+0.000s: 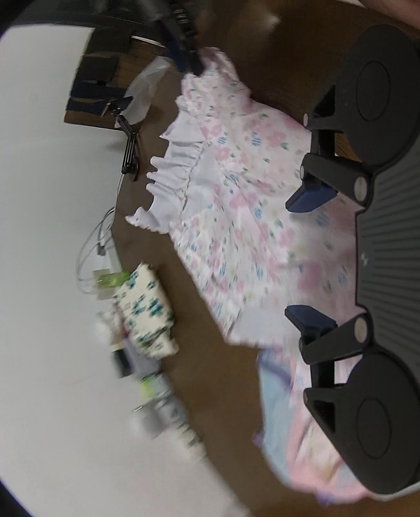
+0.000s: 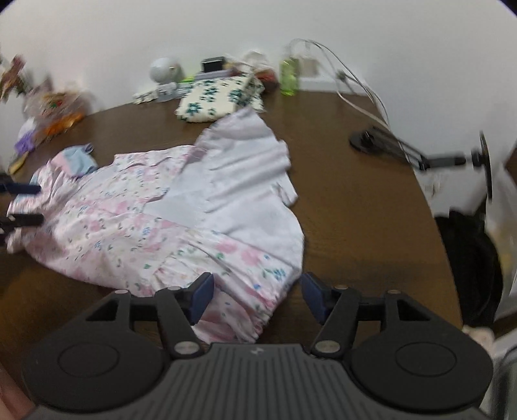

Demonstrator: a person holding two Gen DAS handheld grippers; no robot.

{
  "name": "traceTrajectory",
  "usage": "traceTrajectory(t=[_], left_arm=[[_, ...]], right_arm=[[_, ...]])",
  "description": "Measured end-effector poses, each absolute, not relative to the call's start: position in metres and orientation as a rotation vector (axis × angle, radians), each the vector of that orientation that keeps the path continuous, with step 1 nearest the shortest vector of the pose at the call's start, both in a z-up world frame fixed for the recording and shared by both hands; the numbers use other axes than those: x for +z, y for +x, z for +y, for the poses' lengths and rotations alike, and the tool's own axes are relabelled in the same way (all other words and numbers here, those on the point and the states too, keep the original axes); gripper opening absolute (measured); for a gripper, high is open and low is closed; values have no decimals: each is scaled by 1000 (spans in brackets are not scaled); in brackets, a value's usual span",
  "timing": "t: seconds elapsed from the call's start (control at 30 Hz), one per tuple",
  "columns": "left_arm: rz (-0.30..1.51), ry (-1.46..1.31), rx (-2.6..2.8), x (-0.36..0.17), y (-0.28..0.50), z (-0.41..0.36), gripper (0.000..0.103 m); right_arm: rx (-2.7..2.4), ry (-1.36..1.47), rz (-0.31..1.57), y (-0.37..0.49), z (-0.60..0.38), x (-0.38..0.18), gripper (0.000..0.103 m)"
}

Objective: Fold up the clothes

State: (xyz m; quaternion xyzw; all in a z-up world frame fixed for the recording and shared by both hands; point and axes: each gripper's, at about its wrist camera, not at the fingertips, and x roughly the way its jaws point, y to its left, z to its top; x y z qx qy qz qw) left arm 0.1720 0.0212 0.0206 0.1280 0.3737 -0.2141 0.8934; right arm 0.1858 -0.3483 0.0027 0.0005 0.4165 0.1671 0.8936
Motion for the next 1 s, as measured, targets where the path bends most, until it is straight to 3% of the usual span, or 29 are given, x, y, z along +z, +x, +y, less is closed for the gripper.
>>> traceTrajectory(t=[0.03,0.07,0.1,0.13,0.17,0.2,0.27,0.57,0.67,0.73,0.8,0.87,1.0], left_arm=[[802,222,-461,17,180,20,62],[825,180,-471,15,186,21,62],[841,155,-471,12,191,22,55],[857,131,-470,8,196,22,44],[868,124,-478,5,199,22,36],[880,115,-488,3,201,22,16],[888,101,-496,0,201,22,3],[819,128,-404,8,195,21,4],[859,145,-373,-7,199,19,17],[863,160,-357,-12,195,20,37],[821,163,-346,-7,185,25,50],[767,161,-325,2,176,31,51],[688,179,-343,16,168,31,45]], right_arm=[[350,27,870,187,-352,0,57],[366,49,876,189,-354,-3,45],[391,69,882,189,-354,-4,24],[416,89,887,190,-354,-5,15],[437,103,889,190,-354,-6,9],[439,86,874,189,-351,-3,9],[445,53,844,187,-347,4,7],[397,-220,678,209,-312,38,5],[392,-235,737,232,-301,18,7],[371,-233,776,238,-300,5,11],[338,-218,799,240,-303,-4,35],[307,-178,744,228,-310,4,41],[325,-193,573,190,-293,31,41]])
